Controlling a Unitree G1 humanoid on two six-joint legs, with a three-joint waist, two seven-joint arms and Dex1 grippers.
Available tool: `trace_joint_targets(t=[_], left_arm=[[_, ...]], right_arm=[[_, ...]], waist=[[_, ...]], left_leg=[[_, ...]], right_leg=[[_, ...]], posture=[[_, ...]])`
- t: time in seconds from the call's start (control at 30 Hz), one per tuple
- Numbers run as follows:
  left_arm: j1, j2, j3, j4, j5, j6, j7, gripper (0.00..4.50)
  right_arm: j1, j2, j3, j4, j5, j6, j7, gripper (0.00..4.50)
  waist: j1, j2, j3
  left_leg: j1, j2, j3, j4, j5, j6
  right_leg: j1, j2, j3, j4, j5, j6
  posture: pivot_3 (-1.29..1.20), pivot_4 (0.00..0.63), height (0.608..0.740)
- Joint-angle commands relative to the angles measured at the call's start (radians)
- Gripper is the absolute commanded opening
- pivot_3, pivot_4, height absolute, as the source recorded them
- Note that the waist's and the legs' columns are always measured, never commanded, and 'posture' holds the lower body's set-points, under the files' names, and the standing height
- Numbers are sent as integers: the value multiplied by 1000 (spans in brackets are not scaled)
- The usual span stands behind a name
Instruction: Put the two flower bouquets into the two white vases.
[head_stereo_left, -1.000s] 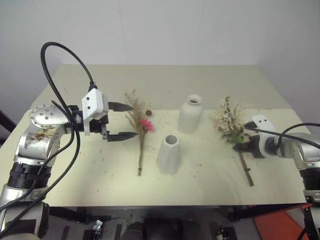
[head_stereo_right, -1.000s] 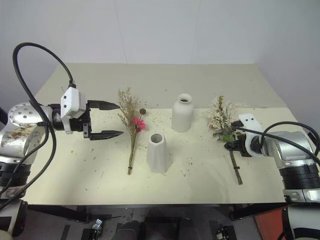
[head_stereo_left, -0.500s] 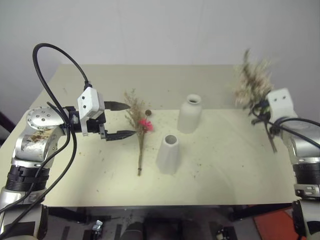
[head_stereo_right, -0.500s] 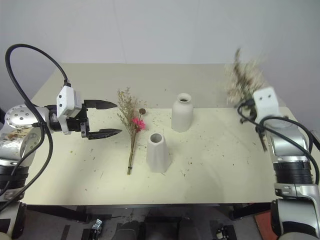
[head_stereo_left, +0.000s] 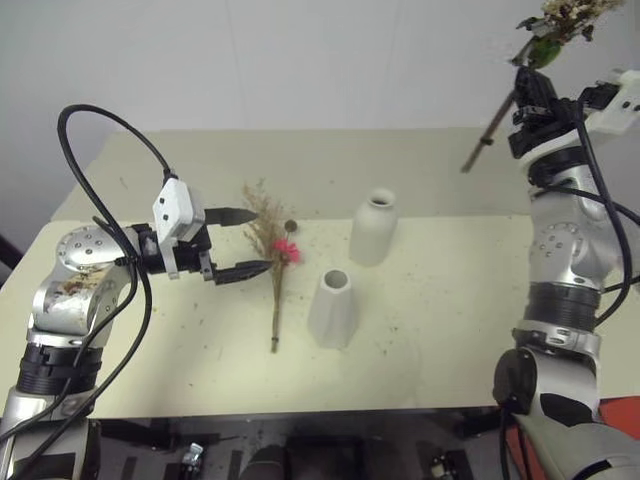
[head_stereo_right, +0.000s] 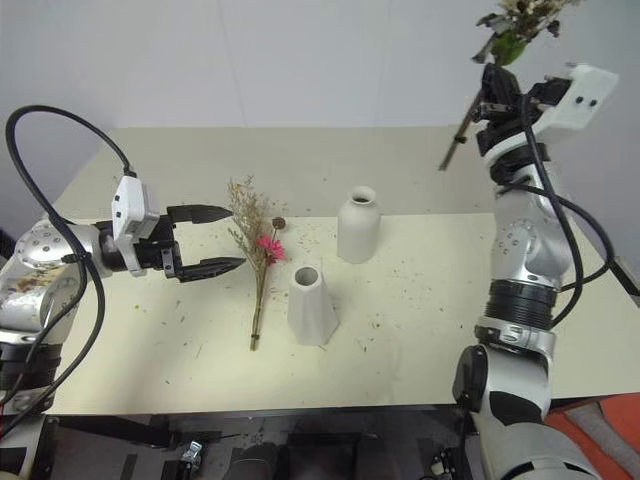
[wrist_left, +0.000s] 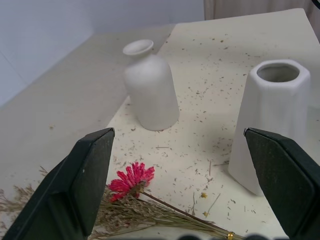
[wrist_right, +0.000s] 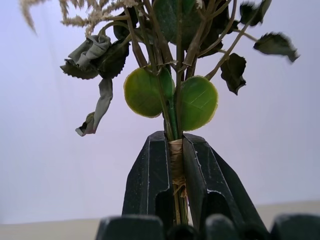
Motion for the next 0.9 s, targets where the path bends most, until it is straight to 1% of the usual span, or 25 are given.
trace_joint_targets(t=[0.03,0.27,0.43,0.57,0.8,0.9], left_arm=[[8,25,32,-53,-2,3,17,4500],[30,29,33,-76,-6,8,38,4500],[25,16,57,-86,-37,11,54,4500],[29,25,59,-91,-40,13,57,4500],[89,47,92,-126,-54,33,62,4500],[92,37,108,-137,-67,32,74,4500]], right_arm=[[-26,26,27,1,32,-66,79,178],[-40,85,61,45,62,-57,156,178],[-53,117,85,95,45,-88,174,178],[-57,136,99,113,42,-101,182,178],[-30,154,126,128,24,-125,185,178],[-4,161,144,167,-10,-159,196,178]], waist=[[0,0,0],[0,0,0],[0,0,0],[0,0,0],[0,1,0],[0,1,0]], left_leg=[[0,0,0,0,0,0],[1,0,0,0,0,0],[1,0,0,0,0,0],[1,0,0,-1,0,0],[2,0,0,-1,0,0],[2,0,1,-1,0,0]], right_leg=[[0,0,0,0,0,0],[0,0,1,0,0,0],[0,0,1,1,0,-1],[0,0,1,0,0,-1],[0,0,1,1,0,-1],[0,0,1,1,0,-1]], posture=[[0,150,740],[0,150,740],[0,150,740],[0,150,740],[0,150,740],[0,150,740]])
